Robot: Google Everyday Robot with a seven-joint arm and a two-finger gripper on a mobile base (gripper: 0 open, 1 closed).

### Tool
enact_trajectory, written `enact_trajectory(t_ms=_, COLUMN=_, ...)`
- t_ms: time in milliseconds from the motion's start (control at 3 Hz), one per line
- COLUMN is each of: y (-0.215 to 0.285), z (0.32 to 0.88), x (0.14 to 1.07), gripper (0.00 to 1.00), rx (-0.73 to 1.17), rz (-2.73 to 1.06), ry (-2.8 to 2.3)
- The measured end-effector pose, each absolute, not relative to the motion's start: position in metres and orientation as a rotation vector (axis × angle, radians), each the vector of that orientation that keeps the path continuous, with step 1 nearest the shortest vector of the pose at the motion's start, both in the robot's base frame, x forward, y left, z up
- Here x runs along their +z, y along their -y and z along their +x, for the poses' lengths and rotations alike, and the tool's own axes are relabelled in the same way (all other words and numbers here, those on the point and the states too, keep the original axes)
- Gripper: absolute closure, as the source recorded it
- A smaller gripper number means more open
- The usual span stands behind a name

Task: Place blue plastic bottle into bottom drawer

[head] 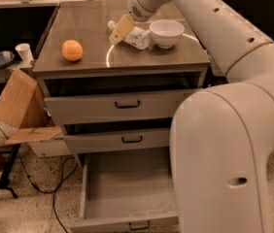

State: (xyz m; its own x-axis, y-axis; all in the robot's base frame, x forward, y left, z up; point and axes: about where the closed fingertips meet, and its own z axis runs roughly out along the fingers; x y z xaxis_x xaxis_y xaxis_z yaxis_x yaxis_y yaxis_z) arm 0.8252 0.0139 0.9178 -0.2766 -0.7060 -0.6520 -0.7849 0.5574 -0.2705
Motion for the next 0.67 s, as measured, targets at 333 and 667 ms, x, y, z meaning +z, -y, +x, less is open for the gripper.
enact_trajectory(t_ms=333, y=-0.011, z=0.845, x=0.909, gripper=0.0, rx=0.126, rz=-1.184, ry=-2.045)
enact_trajectory(t_ms=667, y=-0.014, z=0.857, x=0.896, gripper=0.0, rx=0.143, rz=-1.203, ry=-2.045)
